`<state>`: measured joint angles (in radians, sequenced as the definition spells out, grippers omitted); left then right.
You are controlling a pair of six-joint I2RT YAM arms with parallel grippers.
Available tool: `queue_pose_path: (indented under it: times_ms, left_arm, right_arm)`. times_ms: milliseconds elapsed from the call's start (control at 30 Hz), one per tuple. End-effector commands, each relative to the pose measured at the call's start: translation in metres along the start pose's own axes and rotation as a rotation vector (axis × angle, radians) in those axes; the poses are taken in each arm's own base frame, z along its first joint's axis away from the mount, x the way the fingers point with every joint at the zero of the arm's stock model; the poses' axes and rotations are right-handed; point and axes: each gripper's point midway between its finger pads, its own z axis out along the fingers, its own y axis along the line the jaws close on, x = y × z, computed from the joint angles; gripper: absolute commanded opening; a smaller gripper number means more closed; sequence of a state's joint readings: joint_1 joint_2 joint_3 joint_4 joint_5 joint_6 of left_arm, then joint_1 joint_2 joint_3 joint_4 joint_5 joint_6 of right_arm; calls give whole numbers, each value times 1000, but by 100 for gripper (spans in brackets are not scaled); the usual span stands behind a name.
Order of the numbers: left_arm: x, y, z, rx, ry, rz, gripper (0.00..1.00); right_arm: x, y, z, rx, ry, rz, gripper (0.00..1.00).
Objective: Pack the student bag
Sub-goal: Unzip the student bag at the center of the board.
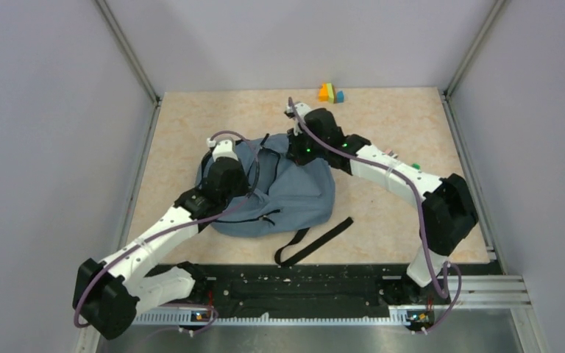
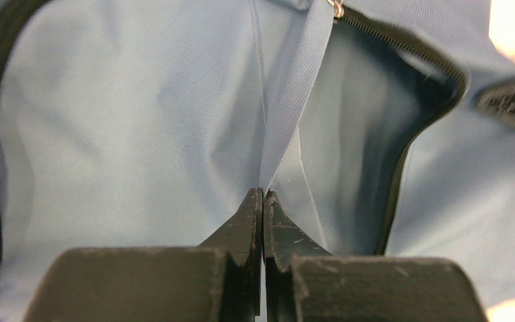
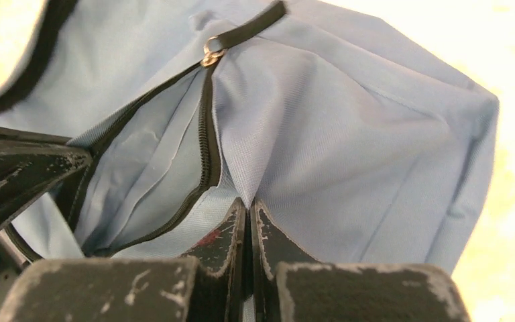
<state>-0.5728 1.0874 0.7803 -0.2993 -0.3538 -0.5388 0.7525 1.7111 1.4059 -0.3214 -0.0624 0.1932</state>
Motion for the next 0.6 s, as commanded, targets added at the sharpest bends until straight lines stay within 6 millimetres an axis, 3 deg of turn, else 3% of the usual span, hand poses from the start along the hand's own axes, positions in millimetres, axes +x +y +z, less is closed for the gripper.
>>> queue_pose_path:
  times_ms: [0,100,167,267,333,433,567]
  left_arm:
    - [11,-5,-8,87,-13,-99,0]
    - [29,-28,-2,223,16,-177,0]
    - [35,-30,6,222,32,-206,0]
    - [40,-25,18,159,57,-220,0]
    - [42,-27,23,154,77,-212,0]
    - [46,-33,30,170,96,-210,0]
    - [50,-32,32,165,102,-216,0]
  right_arm:
    - [-97,-11,-54,-145,-330,-86,0]
    - [-90,-31,-38,-103,-295,-76,0]
    - [-86,-41,-30,-60,-261,-61,16]
    - [-85,-44,-33,-27,-258,-29,51]
    - [-87,-42,-40,27,-283,-30,64]
    - [-86,-39,-48,165,-292,-82,70]
    - [-75,-25,-46,288,-247,-120,71]
